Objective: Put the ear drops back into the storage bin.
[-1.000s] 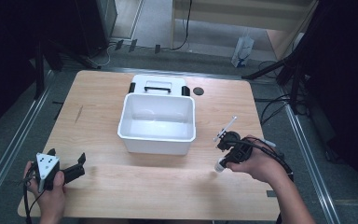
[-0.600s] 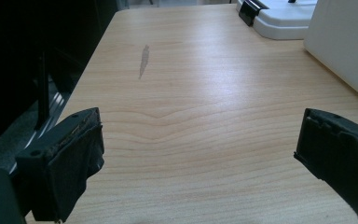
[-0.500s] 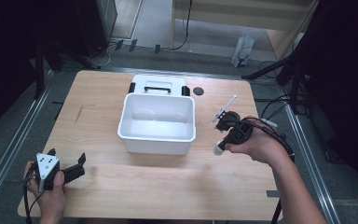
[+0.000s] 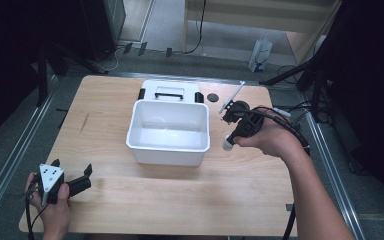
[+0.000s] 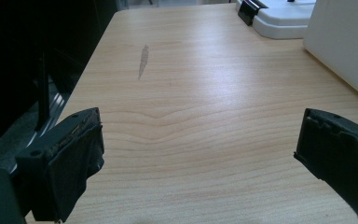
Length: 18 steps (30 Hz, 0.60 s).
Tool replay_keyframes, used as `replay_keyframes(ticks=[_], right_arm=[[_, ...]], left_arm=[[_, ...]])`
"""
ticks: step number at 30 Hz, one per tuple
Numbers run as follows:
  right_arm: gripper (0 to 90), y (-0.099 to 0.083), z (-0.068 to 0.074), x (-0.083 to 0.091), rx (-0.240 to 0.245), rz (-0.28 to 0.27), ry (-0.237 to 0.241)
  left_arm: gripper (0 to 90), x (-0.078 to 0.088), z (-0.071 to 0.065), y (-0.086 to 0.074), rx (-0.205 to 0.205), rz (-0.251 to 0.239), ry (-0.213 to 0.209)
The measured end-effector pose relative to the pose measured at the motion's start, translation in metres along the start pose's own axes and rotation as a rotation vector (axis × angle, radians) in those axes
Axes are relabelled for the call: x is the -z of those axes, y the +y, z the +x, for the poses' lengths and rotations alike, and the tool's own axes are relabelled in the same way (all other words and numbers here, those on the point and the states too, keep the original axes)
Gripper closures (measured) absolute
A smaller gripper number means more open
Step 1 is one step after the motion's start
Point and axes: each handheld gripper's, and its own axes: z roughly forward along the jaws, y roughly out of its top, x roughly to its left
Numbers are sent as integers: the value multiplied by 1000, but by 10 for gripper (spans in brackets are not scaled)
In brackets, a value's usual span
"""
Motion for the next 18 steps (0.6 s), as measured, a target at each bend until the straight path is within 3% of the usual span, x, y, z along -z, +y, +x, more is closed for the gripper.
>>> replay_keyframes(ticks=[9, 18], right_arm=[[722, 24, 5, 15, 33, -34, -11], [722, 47, 15, 15, 83, -46, -9]], left_arm=[[14, 0, 0, 0, -7, 1, -2], [14, 0, 0, 0, -7, 2, -2]])
